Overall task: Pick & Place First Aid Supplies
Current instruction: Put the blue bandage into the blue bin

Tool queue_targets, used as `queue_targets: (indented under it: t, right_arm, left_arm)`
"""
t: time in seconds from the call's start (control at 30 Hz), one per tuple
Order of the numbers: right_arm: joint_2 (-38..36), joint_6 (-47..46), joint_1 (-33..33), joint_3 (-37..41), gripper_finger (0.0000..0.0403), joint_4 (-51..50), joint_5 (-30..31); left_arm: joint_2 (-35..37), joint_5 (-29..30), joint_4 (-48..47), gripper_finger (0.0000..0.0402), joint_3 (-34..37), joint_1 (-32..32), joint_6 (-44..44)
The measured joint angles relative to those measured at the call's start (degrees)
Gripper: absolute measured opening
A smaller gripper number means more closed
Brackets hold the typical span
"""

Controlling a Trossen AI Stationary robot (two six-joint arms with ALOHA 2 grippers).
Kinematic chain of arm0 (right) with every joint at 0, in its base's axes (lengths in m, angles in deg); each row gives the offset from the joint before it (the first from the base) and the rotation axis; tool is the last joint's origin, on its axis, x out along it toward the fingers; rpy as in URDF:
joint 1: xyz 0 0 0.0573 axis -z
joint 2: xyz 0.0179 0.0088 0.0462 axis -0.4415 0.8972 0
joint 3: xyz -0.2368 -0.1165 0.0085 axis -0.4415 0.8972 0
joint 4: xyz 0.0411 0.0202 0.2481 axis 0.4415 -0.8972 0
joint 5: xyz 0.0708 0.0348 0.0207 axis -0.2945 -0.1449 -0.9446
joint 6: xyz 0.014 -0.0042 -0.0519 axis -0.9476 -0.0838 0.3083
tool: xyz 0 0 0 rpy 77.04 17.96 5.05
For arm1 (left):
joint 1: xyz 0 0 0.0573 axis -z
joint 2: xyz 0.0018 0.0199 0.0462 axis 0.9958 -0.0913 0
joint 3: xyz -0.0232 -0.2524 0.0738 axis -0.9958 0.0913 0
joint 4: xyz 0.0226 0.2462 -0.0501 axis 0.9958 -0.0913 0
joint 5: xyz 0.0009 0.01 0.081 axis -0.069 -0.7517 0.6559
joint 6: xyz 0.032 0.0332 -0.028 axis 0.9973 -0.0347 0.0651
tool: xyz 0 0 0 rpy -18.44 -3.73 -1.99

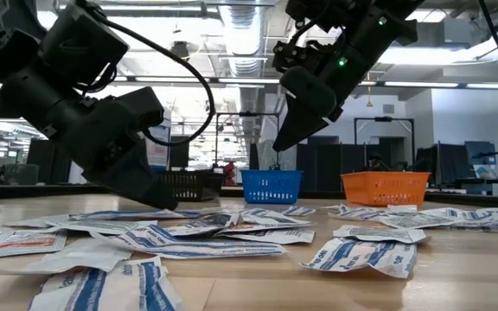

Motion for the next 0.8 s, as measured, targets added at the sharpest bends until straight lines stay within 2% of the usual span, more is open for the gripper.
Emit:
queue_targets:
  t: [0.1, 0.17, 0.3, 0.5, 0.6, 0.8]
  right_arm:
    - [0.00, 0.00, 0.00, 0.00, 0.0123, -0.01, 0.00]
    - [0.00, -0.11, 0.00, 0.00, 0.0123, 0.00, 0.00]
    - [0.00, -2.39, 0.02, 0.00, 0.0123, 0.11, -0.45]
    - [0.76, -6.78, 0.01, 0.16, 0.0122, 6.26, -8.17]
    - [2.46, -8.89, -0.02, 0.90, 0.0122, 13.49, -12.68]
    - [6.79, -10.54, 0.00, 1.61, 0.0122, 18.88, -17.17]
  left_arm:
    - [-0.02, 0.03, -0.32, 0.0028, 0.04, -0.08, 0.26]
    - [-0.07, 0.22, -0.31, 0.0009, 0.04, -0.09, 0.08]
    - [0.21, 1.15, -0.02, 0.0008, 0.04, 0.03, -0.17]
    - [2.38, 1.07, 1.38, 0.0005, 0.06, 0.10, 2.46]
    - [2.59, 1.42, 1.43, 0.0005, 0.06, 0.06, 2.58]
    - [2.60, 2.55, 1.73, 0.0005, -0.19, 0.05, 2.66]
